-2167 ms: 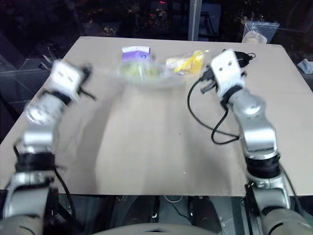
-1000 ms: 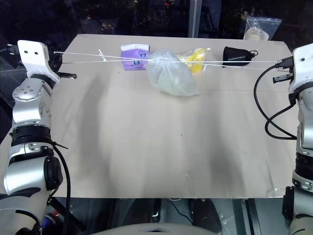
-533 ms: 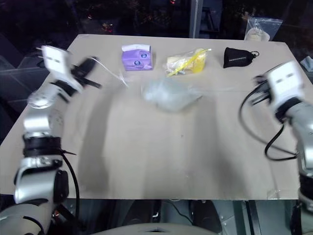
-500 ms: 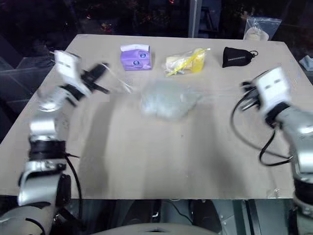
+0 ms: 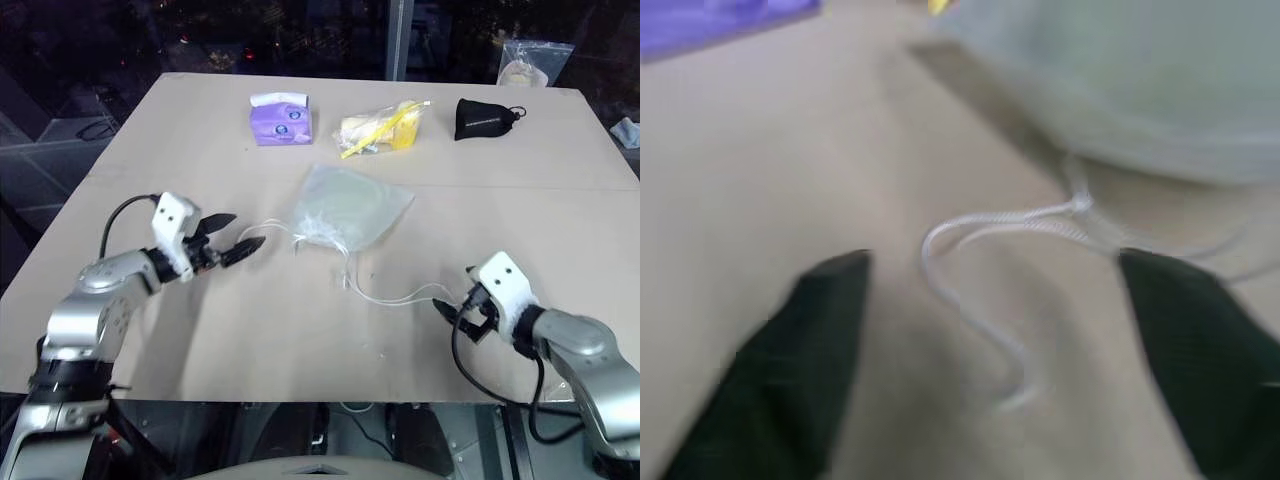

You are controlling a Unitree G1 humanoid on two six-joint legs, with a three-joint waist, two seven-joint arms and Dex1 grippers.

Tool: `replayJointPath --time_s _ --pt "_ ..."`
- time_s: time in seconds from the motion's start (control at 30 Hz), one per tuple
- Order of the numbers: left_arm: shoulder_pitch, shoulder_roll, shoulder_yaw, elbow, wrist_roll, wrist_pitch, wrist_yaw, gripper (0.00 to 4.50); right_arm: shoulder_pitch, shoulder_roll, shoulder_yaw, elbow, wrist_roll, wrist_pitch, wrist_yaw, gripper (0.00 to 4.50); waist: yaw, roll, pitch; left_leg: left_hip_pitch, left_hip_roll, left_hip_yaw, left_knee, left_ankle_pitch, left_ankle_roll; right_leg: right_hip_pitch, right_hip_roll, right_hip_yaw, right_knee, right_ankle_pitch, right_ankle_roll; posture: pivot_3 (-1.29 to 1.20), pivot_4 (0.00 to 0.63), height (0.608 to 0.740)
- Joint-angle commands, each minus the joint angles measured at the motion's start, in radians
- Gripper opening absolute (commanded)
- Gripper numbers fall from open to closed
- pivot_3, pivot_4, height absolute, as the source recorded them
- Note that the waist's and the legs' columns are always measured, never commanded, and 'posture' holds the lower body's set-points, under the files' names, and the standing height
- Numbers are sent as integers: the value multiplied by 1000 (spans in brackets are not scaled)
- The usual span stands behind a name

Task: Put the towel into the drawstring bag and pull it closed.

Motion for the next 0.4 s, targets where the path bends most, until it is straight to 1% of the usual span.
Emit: replayJointPath --time_s 0.03,0.13,0.17,0.23,0.3,0.4 --pt "104 6 119 -172 -89 21 1 4355 64 47 -111 -102 60 -91 13 4500 -2 0 0 0 0 0 0 0 0 0 0 0 0 0 0 0 150 740" --pt "199 -1 160 -273 -132 54 16 4355 109 60 -162 -123 83 -124 27 4500 1 0 0 0 0 -2 0 0 0 0 0 0 0 -1 -1 0 150 740" --pt "222 -4 170 -292 -142 63 22 4355 120 61 -174 -125 83 -135 29 4500 2 0 -1 1 0 -2 0 0 0 0 0 0 0 -2 -4 0 150 740" --pt "270 -9 180 -329 -156 76 28 4355 155 64 -192 -122 47 -203 34 4500 3 0 -1 3 0 -2 0 0 0 2 0 0 0 -3 -4 0 150 740" --pt "300 -14 177 -354 -161 80 33 4355 174 70 -195 -110 27 -244 30 4500 4 0 -1 6 0 -1 0 0 0 6 -1 0 -1 -5 -1 0 150 740" --pt "309 -18 172 -364 -162 79 44 4355 195 77 -181 -86 -2 -293 30 4500 4 0 -1 15 0 -2 0 0 0 13 -1 1 -1 -6 -1 0 150 740"
